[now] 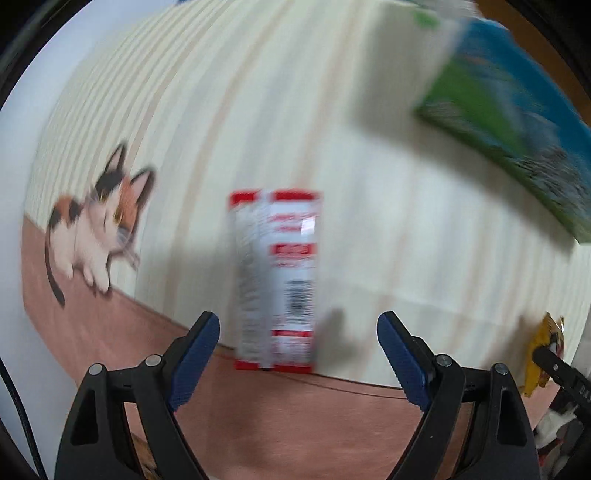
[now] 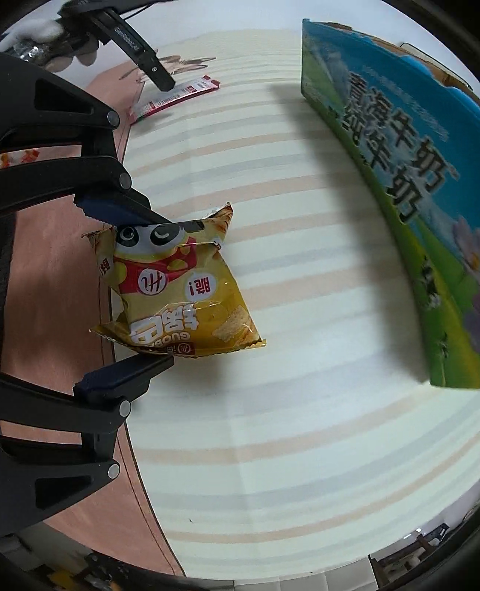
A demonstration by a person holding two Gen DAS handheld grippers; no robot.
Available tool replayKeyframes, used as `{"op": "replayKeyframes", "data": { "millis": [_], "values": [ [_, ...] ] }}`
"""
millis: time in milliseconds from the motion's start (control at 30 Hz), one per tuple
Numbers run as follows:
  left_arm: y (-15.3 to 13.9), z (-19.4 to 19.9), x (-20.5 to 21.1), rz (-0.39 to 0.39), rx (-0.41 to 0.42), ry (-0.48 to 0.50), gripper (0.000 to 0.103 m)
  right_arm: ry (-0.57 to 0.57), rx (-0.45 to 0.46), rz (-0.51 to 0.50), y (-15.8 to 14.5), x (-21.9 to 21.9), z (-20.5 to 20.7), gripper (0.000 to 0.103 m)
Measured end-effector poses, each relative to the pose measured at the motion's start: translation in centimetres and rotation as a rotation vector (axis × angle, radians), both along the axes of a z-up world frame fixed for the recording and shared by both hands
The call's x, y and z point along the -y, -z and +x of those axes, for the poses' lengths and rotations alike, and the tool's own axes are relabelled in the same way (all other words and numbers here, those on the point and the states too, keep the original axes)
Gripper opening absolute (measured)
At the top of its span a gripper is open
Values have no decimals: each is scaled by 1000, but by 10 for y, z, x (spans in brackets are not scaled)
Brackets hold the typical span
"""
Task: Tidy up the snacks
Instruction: 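Grasp the red spicy strip packet with the left tool while the right tool grasps the yellow panda chip bag, then carry the strip packet with the left tool while the right tool carries the chip bag into the box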
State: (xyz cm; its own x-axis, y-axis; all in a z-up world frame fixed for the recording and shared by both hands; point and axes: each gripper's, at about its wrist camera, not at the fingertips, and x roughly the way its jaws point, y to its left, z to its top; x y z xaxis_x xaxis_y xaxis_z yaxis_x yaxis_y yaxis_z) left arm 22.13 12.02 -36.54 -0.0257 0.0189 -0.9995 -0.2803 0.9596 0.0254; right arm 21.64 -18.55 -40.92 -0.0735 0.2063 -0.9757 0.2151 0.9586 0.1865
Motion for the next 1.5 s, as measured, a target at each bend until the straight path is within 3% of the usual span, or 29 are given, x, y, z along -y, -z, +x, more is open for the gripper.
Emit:
{"op": "replayKeyframes", "data": {
  "millis": [200, 400, 567, 633, 967, 1133, 1333, 1400, 1500],
  "values": [
    [39, -2, -28, -119, -94, -86, 87, -45, -6, -22, 4, -25, 9, 67],
    [53, 8, -26, -104, -94, -73, 85, -66, -29, -26, 16, -44, 19, 67],
    [44, 8, -11, -84, -53, -23, 52, -60, -73, 6, 26, -45, 19, 77],
    [44, 7, -2, -89, -56, 5, 52, -55, -72, 21, 25, -43, 19, 85],
    [52, -8, 78, -140, -77, 167, 52, -132, -51, -9, 9, -32, 17, 87],
    [53, -8, 105, -71, -72, 225, 52, -137, -57, -12, 16, -41, 16, 87],
    [48, -1, 133, -62, -86, 243, 54, -114, -40, -9, 27, -42, 16, 87],
    [46, 16, 116, -64, -88, 242, 54, -102, -37, -1, 30, -41, 14, 86],
    [48, 17, 118, -69, -80, 237, 52, -98, -19, 13, 28, -38, 10, 74]
  ]
}}
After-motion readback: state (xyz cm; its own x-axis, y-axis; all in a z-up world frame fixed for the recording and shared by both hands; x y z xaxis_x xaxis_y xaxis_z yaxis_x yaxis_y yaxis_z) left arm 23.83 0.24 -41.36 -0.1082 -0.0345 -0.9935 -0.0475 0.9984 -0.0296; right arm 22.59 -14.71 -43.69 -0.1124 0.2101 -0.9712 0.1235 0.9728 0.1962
